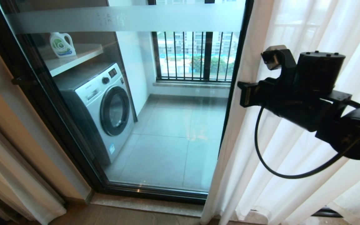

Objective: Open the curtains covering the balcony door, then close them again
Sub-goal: Pull the inner curtains open on both sides

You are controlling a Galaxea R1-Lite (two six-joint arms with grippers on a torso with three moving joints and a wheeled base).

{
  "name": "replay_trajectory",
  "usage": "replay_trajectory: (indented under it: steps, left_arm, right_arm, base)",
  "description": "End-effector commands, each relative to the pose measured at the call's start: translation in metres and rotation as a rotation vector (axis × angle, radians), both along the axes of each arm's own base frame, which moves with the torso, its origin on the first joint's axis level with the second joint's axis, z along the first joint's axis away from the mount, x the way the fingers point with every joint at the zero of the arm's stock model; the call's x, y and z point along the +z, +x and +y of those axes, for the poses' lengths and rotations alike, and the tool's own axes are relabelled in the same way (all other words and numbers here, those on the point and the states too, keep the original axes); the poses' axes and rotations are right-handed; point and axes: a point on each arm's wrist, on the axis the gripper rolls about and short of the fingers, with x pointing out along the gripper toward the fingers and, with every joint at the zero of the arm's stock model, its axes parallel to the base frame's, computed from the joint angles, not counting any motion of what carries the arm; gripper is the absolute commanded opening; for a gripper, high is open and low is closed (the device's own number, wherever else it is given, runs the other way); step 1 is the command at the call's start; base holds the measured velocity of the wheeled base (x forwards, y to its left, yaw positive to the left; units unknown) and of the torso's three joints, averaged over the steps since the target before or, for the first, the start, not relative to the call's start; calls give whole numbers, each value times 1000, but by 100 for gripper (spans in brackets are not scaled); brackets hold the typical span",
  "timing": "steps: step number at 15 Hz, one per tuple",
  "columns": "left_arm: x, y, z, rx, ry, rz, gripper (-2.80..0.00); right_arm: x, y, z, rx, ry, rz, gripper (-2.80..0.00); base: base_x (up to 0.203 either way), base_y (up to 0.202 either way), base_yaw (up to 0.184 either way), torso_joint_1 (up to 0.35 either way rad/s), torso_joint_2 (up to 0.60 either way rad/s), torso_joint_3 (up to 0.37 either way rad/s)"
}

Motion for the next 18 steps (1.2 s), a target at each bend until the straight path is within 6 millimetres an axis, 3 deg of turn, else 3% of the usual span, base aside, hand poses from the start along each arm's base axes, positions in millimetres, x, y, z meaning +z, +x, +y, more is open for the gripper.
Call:
replay_trajectory:
  steps: [1,7,14,18]
  left_arm:
    - [0,0,0,0,-1,-1,-280]
    - [0,0,0,0,1,-1,-280]
    - [0,0,0,0,-1,-1,-280]
    - [0,0,0,-1,1,-1,-280]
  right_arm:
    - [-5,-2,-1,-1,-4,6,-280]
    - [-2,-16,-9,-2,13,-24,-280]
    - [16,-38,-24,-67,82,-76,-280]
    - [19,-37,-37,-128,113,-115,-280]
  base:
    - [0,0,0,0,0,0]
    - [0,0,0,0,0,0]
    - [0,0,0,0,0,0]
    - [0,0,0,0,0,0]
